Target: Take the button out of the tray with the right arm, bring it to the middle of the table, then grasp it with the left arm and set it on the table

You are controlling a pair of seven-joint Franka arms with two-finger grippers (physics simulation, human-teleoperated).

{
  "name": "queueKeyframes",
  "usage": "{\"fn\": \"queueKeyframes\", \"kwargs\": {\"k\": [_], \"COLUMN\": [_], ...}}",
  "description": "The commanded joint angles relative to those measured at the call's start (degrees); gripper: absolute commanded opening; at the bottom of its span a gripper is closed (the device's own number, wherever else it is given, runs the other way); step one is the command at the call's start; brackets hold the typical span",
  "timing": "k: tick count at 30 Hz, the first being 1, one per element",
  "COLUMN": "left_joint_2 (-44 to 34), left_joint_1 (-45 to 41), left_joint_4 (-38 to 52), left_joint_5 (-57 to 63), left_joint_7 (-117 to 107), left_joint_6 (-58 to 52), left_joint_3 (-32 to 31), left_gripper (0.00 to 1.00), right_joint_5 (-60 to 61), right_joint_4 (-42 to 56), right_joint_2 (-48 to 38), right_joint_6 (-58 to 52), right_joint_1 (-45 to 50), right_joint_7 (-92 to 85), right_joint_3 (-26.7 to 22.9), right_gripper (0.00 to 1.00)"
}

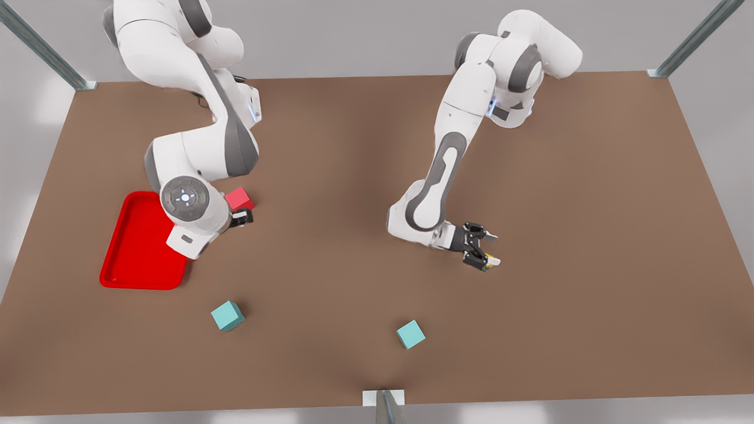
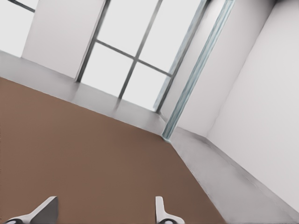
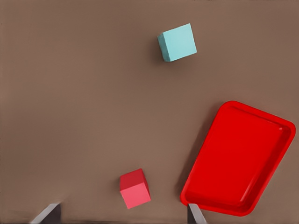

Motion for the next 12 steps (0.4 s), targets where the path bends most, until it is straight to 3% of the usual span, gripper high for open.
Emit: {"fn": "queueKeyframes", "kwargs": {"k": [1,3,4,5,6,8,10,12], "left_joint_2": [-5.10,-7.48,-8.18,-8.27,-11.16,-25.12,-39.89,-45.53], "left_joint_1": [-0.57,6.80,14.36,20.25,21.75,26.06,31.24,31.51], "left_joint_4": [-0.51,13.81,21.63,30.51,32.54,28.87,12.79,5.65], "left_joint_5": [-7.69,-43.36,-59.37,-64.66,-64.75,-63.18,-54.82,-54.73], "left_joint_7": [86.53,126.46,140.96,156.43,162.42,165.68,165.33,165.51], "left_joint_6": [-3.06,-1.56,-8.05,-16.58,-19.05,-20.02,-11.41,-8.06], "left_joint_3": [-0.08,0.36,0.27,0.18,0.36,-1.30,-11.33,-11.33], "left_gripper": [1.00,1.00,1.00,1.00,1.00,1.00,1.00,1.00], "right_joint_5": [0.11,0.20,0.29,0.29,0.64,4.07,4.68,4.68], "right_joint_4": [0.10,0.18,0.18,0.18,0.18,0.36,0.36,0.45], "right_joint_2": [0.07,0.07,-0.02,-0.02,-0.02,-0.19,-0.19,-0.28], "right_joint_6": [-1.11,-1.11,-1.11,-1.11,-1.19,-1.11,-1.11,-1.19], "right_joint_1": [0.29,0.21,-0.23,-0.32,-1.37,-4.36,-5.24,-6.03], "right_joint_7": [0.23,0.14,0.14,0.14,0.14,0.14,-0.12,-0.21], "right_joint_3": [-0.05,-0.05,-0.05,-0.05,-0.05,-0.14,-0.14,-0.05], "right_gripper": [1.00,1.00,1.00,1.00,1.00,1.00,1.00,1.00]}}
